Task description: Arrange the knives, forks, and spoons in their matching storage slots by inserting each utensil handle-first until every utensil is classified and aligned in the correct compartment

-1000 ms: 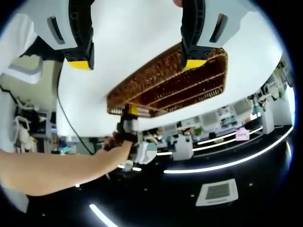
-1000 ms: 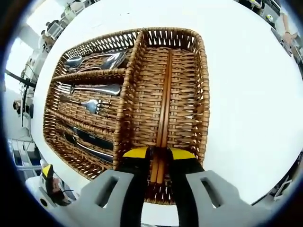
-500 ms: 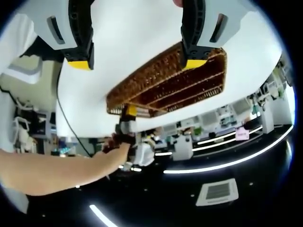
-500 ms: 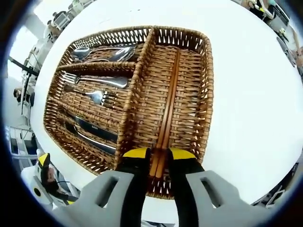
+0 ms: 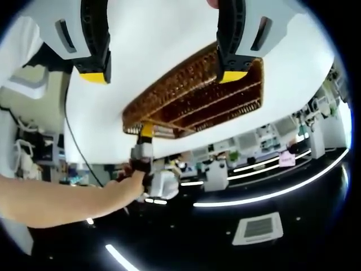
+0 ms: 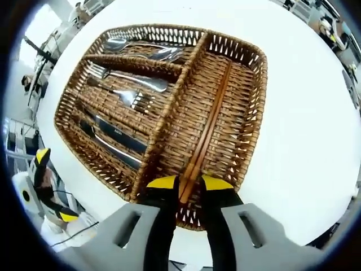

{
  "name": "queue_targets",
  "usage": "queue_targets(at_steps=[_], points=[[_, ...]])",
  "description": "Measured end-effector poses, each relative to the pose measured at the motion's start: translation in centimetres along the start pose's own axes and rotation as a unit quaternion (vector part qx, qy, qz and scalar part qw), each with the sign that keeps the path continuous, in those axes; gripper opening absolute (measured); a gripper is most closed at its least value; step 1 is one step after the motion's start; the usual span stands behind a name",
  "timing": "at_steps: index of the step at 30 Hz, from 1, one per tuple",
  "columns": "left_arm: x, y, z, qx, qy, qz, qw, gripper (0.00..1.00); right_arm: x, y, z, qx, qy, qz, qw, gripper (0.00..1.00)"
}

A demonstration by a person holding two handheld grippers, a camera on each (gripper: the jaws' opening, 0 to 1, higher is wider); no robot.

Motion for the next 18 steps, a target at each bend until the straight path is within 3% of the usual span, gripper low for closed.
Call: queue_targets(at_steps=[12, 16, 18], points=[[0.3, 0.1, 0.6, -0.005, 0.004, 0.018, 0.9998, 0.81, -1.2, -0.6, 0.6, 0.005, -0.091, -0.009, 0.9958, 0.13], [0.4, 0.2, 0.7, -0.008, 0.006, 0.024, 0.9997, 0.82, -1.6, -0.7, 1.1, 0.016, -0.148, -0.031, 0.9883, 0.13], [0.4, 0.3, 0.7, -0.011, 0.006, 0.028, 0.9995, 0.82, -2.0, -0.8, 1.3, 0.016, -0.154, -0.034, 0.9874, 0.14]])
Point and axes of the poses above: the point that each gripper's makers call its tool centre point, and the gripper's own axes: y roughly forward along the fingers, z roughly to its left, x roughly out of its top, the point moved 7 cm from there along -y, roughly backward along the fingers, and after that the axes turned 4 degrees about -y, right-handed, at the moved point
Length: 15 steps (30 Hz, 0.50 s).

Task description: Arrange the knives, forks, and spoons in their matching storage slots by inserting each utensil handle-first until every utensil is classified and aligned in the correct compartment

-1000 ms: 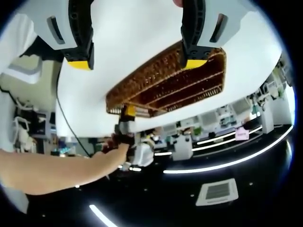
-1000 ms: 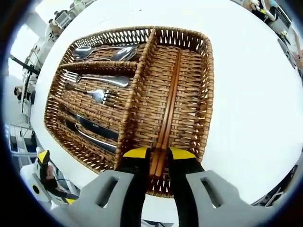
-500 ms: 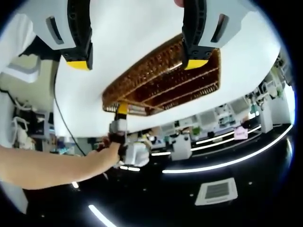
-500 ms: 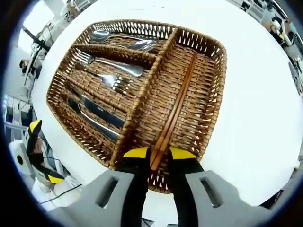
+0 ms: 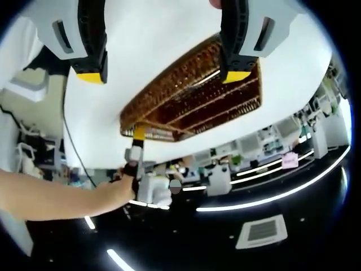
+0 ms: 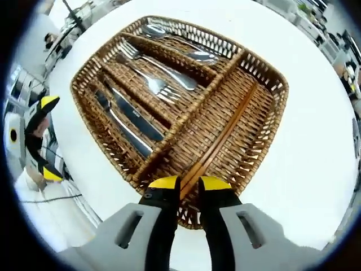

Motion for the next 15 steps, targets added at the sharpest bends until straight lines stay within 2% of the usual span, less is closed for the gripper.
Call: queue_targets(at_steps=[3, 5, 8, 15], points=[[-0.15, 0.13, -0.09, -0.003, 0.002, 0.007, 1.0, 0.83, -0.21, -0.05, -0.01, -0.007, -0.03, -0.007, 0.9995, 0.14], [-0.26, 0.35, -0.16, -0.007, 0.007, 0.016, 0.9998, 0.84, -0.26, -0.13, 0.06, -0.006, -0.072, -0.015, 0.9973, 0.14], [-0.14, 0.42, -0.13, -0.009, 0.009, 0.019, 0.9997, 0.84, -0.32, -0.24, -0.09, -0.017, -0.089, -0.021, 0.9957, 0.14], [0.19, 0.84, 0.31, -0.015, 0.017, 0.031, 0.9992, 0.86, -0.26, -0.42, -0.31, -0.026, -0.16, -0.057, 0.9852, 0.14]])
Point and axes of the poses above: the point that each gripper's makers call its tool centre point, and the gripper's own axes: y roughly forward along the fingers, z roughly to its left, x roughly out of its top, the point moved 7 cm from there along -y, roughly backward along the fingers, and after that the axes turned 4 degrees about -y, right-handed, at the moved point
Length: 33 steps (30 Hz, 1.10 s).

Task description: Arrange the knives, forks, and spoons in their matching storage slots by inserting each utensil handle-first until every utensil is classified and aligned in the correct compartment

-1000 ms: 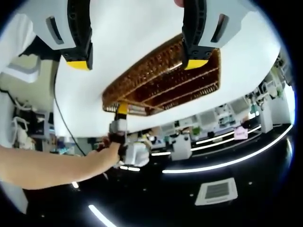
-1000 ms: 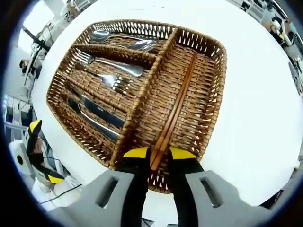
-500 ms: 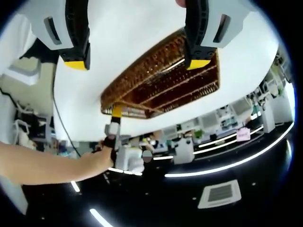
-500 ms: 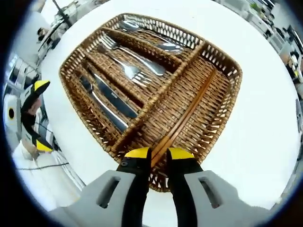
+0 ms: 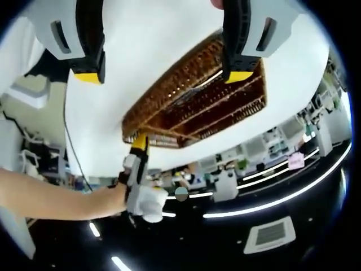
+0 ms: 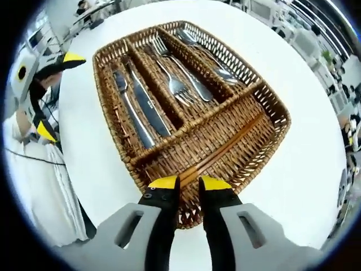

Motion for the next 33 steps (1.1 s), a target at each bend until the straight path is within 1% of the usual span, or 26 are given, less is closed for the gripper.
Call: queue_targets(at_steps=[3, 5, 6, 8, 10, 13, 14, 15, 18, 19, 20, 21, 22, 23, 25, 28, 29, 33], points=[[0.1, 0.1, 0.1, -0.005, 0.0, 0.003, 1.0, 0.88, 0.0, 0.1, -0.1, 0.003, -0.01, -0.009, 0.9999, 0.15], [0.1, 0.2, 0.1, -0.01, 0.0, 0.007, 0.9999, 0.89, 0.4, 0.0, -0.1, -0.002, -0.025, -0.04, 0.9989, 0.15], [0.1, 0.3, 0.1, -0.011, 0.0, 0.007, 0.9999, 0.9, 0.3, 0.0, -0.1, -0.005, -0.031, -0.038, 0.9988, 0.15], [0.0, 0.5, 0.2, -0.015, 0.007, 0.018, 0.9997, 0.91, 0.3, 0.0, -0.2, -0.014, -0.043, -0.038, 0.9983, 0.15], [0.0, 0.7, 0.3, -0.019, 0.009, 0.02, 0.9996, 0.92, 0.5, 0.0, -0.2, -0.017, -0.056, -0.05, 0.9971, 0.15], [-0.1, 0.9, 0.3, -0.025, 0.014, 0.027, 0.9992, 0.94, 0.9, -0.2, 0.1, -0.019, -0.073, -0.083, 0.9937, 0.16], [-0.1, 1.0, 0.2, -0.027, 0.014, 0.028, 0.9991, 0.94, 1.1, -0.4, 0.1, -0.024, -0.08, -0.088, 0.9926, 0.16], [-0.1, 1.0, 0.2, -0.029, 0.014, 0.027, 0.9991, 0.95, 1.4, -0.4, 0.1, -0.031, -0.096, -0.1, 0.9899, 0.16], [0.0, 1.1, 0.2, -0.033, 0.013, 0.026, 0.999, 0.96, 1.6, -0.7, 0.3, -0.046, -0.122, -0.107, 0.9856, 0.19], [0.1, 1.2, 0.3, -0.033, 0.014, 0.026, 0.999, 0.96, 1.7, -0.6, 0.5, -0.043, -0.129, -0.115, 0.984, 0.19], [0.1, 1.2, 0.3, -0.033, 0.013, 0.026, 0.999, 0.96, 1.7, -0.6, 0.6, -0.04, -0.126, -0.117, 0.9843, 0.19], [0.1, 1.2, 0.4, -0.033, 0.013, 0.026, 0.999, 0.96, 1.7, -0.6, 0.8, -0.04, -0.133, -0.119, 0.9832, 0.2], [0.2, 1.2, 0.5, -0.033, 0.01, 0.025, 0.9991, 0.96, 1.8, -0.6, 0.8, -0.043, -0.142, -0.121, 0.9815, 0.2], [0.3, 1.2, 0.6, -0.034, 0.009, 0.025, 0.9991, 0.96, 1.9, -0.6, 0.9, -0.051, -0.155, -0.128, 0.9782, 0.2], [0.3, 1.2, 0.7, -0.032, 0.01, 0.025, 0.9991, 0.97, 1.8, -0.7, 1.0, -0.051, -0.152, -0.13, 0.9786, 0.2], [0.3, 1.1, 0.7, -0.034, 0.01, 0.026, 0.999, 0.98, 1.8, -0.9, 1.1, -0.06, -0.154, -0.139, 0.9764, 0.21], [0.3, 1.1, 0.8, -0.035, 0.011, 0.028, 0.9989, 0.99, 1.7, -0.9, 1.2, -0.063, -0.159, -0.148, 0.9741, 0.22], [0.3, 1.0, 1.1, -0.034, 0.011, 0.032, 0.9988, 0.99, 1.6, -0.9, 1.5, -0.069, -0.165, -0.161, 0.9705, 0.25]])
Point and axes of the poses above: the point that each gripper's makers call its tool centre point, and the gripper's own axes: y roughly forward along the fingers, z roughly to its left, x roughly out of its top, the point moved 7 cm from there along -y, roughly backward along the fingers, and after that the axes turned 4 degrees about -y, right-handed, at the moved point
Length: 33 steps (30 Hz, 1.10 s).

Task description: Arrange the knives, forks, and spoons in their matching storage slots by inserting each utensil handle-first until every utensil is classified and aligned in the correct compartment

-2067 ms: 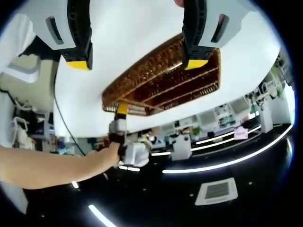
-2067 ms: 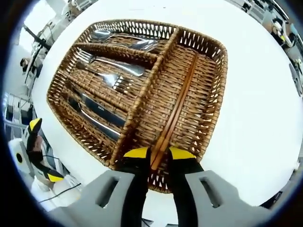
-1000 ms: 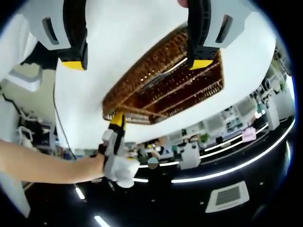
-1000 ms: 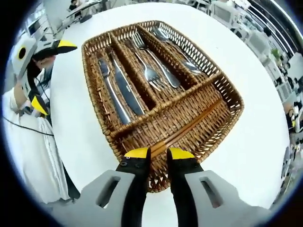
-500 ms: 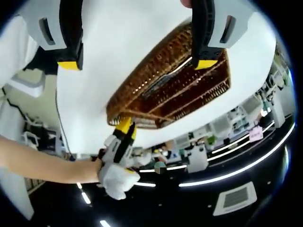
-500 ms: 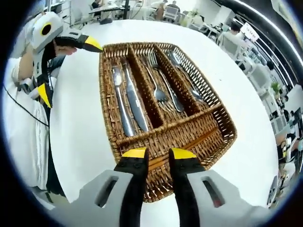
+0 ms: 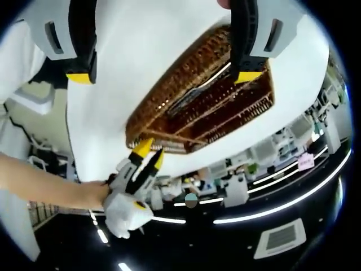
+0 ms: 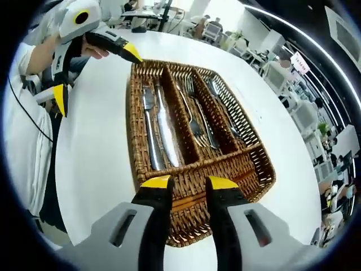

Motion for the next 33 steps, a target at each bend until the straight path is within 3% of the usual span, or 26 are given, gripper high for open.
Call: queue_targets(at_steps=[5, 20, 22, 28, 33], points=[[0.1, -0.3, 0.4, -0.006, 0.001, 0.003, 1.0, 0.99, 0.1, -0.2, 0.1, -0.02, -0.011, -0.017, 0.9996, 0.33], [1.2, -1.5, 1.7, -0.006, 0.005, -0.035, 0.9994, 0.99, 0.6, -0.4, 1.1, -0.036, -0.027, -0.071, 0.9965, 0.4], [1.3, -1.6, 1.9, -0.006, 0.003, -0.036, 0.9993, 0.99, 0.5, -0.4, 1.1, -0.04, -0.029, -0.066, 0.9966, 0.4], [1.4, -1.5, 2.2, -0.001, -0.001, -0.043, 0.9991, 0.99, 1.0, -0.9, 1.1, -0.062, -0.028, -0.103, 0.9923, 0.43], [1.3, -1.4, 2.3, 0.0, 0.001, -0.044, 0.999, 0.99, 1.0, -0.8, 1.3, -0.065, -0.02, -0.115, 0.9911, 0.46]])
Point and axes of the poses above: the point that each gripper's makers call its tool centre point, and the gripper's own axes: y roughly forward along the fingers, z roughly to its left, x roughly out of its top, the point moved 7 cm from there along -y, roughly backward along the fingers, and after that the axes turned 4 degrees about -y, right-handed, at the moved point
